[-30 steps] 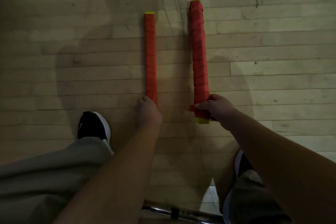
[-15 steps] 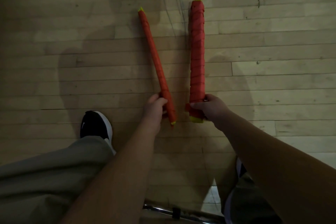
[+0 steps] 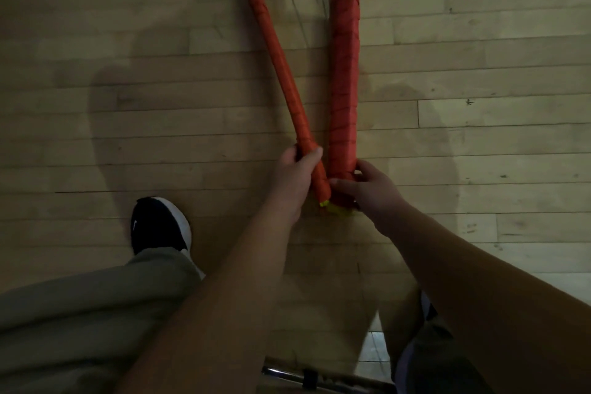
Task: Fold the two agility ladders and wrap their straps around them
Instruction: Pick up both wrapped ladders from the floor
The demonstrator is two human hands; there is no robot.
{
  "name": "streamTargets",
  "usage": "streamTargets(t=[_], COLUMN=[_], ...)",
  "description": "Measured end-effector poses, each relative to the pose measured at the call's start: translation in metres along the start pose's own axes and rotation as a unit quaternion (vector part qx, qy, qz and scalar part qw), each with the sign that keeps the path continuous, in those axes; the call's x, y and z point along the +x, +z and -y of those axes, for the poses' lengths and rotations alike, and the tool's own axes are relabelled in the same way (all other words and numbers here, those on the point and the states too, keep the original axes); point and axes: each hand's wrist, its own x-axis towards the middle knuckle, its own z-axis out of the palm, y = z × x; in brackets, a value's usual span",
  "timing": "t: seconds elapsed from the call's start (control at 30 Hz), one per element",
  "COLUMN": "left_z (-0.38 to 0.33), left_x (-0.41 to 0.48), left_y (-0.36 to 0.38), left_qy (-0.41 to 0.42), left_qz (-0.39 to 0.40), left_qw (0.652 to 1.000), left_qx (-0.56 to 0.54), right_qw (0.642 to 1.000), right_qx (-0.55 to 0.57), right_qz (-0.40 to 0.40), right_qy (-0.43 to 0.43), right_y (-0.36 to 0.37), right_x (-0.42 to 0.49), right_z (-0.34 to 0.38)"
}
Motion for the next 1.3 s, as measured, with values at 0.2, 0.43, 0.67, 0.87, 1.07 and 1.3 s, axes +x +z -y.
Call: streamTargets(t=[0.2, 0.43, 0.67, 0.87, 1.07, 1.3], left_z=[-0.014, -0.117, -0.280, -0.475, -0.639, -0.751], left_x=[0.007, -0.074, -0.227, -0.378, -0.547, -0.720], left_y=[-0.005, -0.012, -0.028, -0.061, -0.100, -0.147], left_qy=[0.004, -0.075, -0.073, 0.037, 0.194, 0.336], left_qz=[-0.041, -0.037, -0.028, -0.029, -0.044, -0.119], left_qw=[0.997, 0.996, 0.995, 0.996, 0.973, 0.921], left_qx=[0.064, -0.002, -0.054, -0.077, -0.120, -0.158], right_qw=[1.000, 0.997, 0.991, 0.979, 0.932, 0.850], right_qx=[-0.020, -0.008, -0.050, -0.096, -0.126, -0.148], right_qz=[-0.004, 0.042, 0.102, 0.170, 0.285, 0.415], right_qy=[0.018, 0.071, 0.064, -0.053, -0.186, -0.288], right_y=[-0.007, -0.047, -0.075, -0.057, -0.020, 0.043], right_x=[-0.012, -0.106, -0.262, -0.414, -0.557, -0.713], right_z=[0.024, 0.140, 0.308, 0.494, 0.664, 0.789])
